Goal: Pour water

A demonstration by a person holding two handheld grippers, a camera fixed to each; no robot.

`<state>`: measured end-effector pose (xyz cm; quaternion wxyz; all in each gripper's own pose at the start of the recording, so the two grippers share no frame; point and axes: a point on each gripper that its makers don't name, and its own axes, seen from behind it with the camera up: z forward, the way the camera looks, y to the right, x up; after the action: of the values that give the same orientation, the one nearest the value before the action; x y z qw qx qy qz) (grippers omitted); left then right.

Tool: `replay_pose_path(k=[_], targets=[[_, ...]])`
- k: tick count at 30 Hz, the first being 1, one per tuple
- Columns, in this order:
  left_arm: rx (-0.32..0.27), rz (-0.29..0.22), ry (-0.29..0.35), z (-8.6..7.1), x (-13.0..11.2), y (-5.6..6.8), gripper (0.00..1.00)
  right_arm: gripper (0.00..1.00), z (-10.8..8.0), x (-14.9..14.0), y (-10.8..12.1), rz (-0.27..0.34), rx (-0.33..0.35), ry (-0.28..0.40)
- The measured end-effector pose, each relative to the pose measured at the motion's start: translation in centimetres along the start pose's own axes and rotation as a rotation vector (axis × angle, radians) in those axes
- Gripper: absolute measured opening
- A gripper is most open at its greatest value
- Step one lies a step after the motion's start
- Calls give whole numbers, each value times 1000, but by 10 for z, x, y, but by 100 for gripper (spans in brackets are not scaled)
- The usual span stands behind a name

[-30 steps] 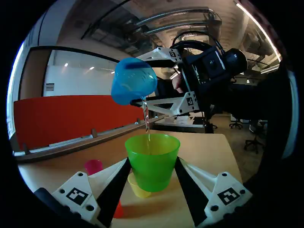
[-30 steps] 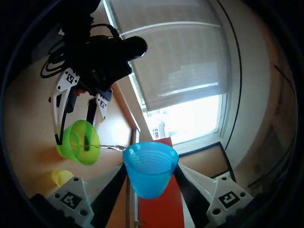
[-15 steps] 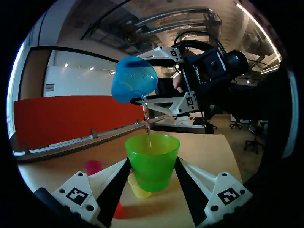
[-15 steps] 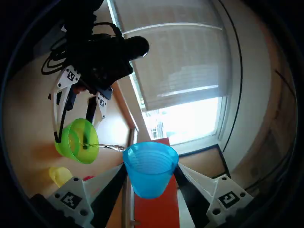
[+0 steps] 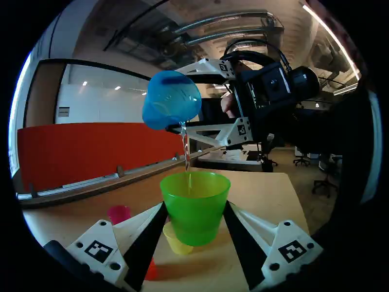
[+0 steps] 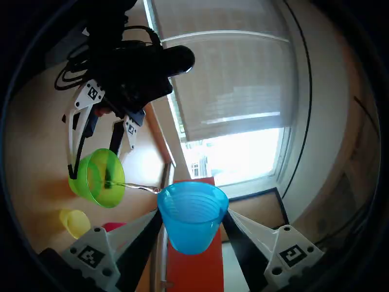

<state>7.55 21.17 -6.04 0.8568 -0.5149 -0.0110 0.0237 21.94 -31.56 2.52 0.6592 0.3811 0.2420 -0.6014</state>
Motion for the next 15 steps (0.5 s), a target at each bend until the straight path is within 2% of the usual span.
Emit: replay_pose_path(k=[15], targets=[[3,-1,0,-1,-2,-1,80,88,2,0,1,-44,-1,-7]])
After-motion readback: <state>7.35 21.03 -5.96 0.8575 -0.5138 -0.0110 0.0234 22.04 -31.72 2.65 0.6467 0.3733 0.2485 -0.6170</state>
